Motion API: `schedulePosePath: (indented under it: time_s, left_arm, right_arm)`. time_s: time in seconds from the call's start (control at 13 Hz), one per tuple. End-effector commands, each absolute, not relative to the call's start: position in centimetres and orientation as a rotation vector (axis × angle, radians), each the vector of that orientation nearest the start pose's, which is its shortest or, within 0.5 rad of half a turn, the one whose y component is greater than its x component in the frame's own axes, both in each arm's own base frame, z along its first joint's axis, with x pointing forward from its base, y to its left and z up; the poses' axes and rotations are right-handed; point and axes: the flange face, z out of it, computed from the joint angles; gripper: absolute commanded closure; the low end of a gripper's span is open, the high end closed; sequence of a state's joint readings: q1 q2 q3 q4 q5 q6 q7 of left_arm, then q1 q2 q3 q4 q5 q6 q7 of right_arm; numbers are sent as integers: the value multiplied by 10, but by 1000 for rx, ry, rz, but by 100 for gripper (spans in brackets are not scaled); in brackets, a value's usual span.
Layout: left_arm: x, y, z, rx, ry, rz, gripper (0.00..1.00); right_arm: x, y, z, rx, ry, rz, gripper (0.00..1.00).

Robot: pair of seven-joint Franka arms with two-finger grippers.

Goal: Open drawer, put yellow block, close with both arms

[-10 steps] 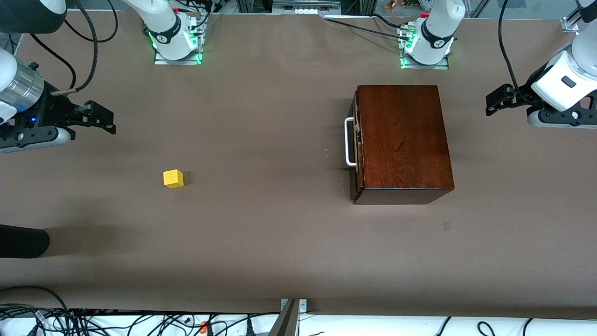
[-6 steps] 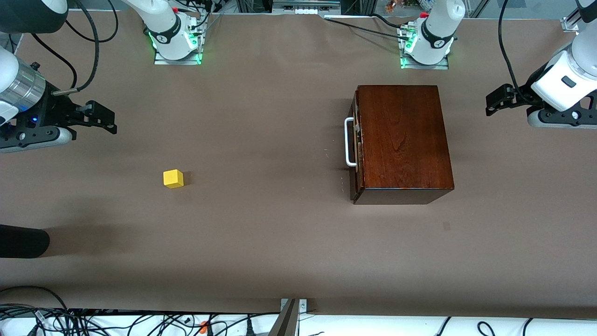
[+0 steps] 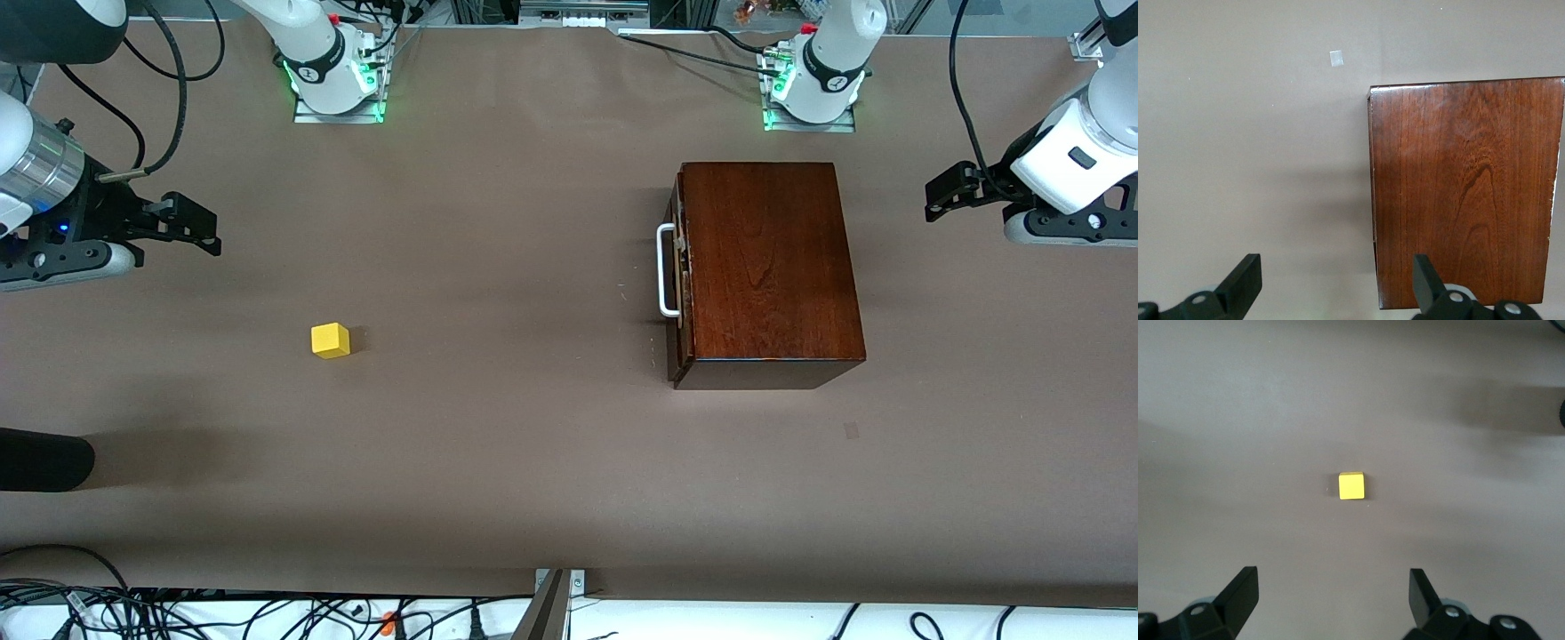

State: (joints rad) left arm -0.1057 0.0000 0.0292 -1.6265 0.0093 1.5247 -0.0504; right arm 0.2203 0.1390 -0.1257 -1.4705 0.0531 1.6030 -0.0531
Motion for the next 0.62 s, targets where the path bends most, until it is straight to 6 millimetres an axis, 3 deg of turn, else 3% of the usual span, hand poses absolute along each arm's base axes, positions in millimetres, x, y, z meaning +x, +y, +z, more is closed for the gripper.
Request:
schedulePosePath:
  time_s: [0.0, 0.31, 0.54]
  left_arm:
    - [543, -48, 599, -3121, 79, 200, 0]
    - [542, -53, 586, -3113, 145, 294, 0]
    - [542, -101, 573, -3095, 262, 324, 0]
  right_arm:
    - [599, 68, 600, -3103, -244, -6, 0]
    - [599, 68, 600, -3105, -244, -6, 0]
    - [599, 68, 600, -3104, -246, -6, 0]
